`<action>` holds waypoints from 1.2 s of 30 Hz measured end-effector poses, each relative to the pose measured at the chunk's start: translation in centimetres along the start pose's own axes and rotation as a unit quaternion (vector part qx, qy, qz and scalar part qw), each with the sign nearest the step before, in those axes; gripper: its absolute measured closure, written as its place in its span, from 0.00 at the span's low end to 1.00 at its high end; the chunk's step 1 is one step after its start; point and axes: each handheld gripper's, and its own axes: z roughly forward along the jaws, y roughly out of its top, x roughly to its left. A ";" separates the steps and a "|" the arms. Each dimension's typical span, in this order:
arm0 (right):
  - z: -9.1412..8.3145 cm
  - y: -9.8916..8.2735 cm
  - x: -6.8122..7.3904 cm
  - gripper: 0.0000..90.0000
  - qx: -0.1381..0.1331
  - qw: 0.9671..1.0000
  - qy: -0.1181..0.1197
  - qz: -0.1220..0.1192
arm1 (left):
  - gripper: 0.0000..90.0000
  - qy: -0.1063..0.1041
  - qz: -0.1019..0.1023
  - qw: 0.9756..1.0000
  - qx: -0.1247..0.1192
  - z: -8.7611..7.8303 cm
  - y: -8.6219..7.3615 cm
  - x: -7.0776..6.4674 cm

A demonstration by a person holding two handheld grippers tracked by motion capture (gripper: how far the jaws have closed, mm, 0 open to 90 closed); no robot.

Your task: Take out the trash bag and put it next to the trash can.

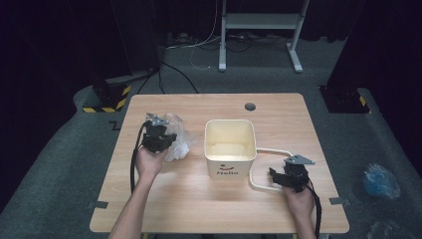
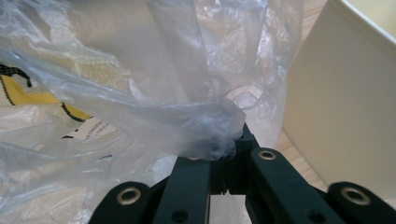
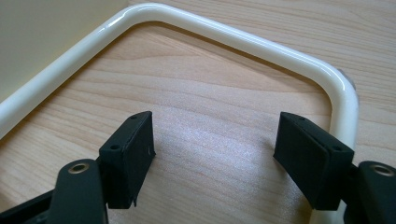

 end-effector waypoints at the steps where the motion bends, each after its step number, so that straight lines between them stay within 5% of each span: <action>1: 0.0 0.0 0.0 0.31 0.000 1.000 0.000 0.000 | 0.98 -0.001 0.000 1.000 0.001 0.1 0.0 0.0; 13: 0.0 0.0 0.0 0.31 0.000 1.000 0.000 0.000 | 0.91 0.001 0.001 1.000 0.003 0.8 -0.1 -0.3; 29: 0.0 0.0 0.0 0.31 0.000 1.000 0.000 0.000 | 0.54 -0.001 -0.025 0.999 -0.021 -0.5 -0.2 -0.4; 36: 0.0 0.0 0.0 0.31 0.000 1.000 0.000 0.000 | 0.47 -0.007 -0.030 0.999 -0.031 -1.0 -0.5 -0.5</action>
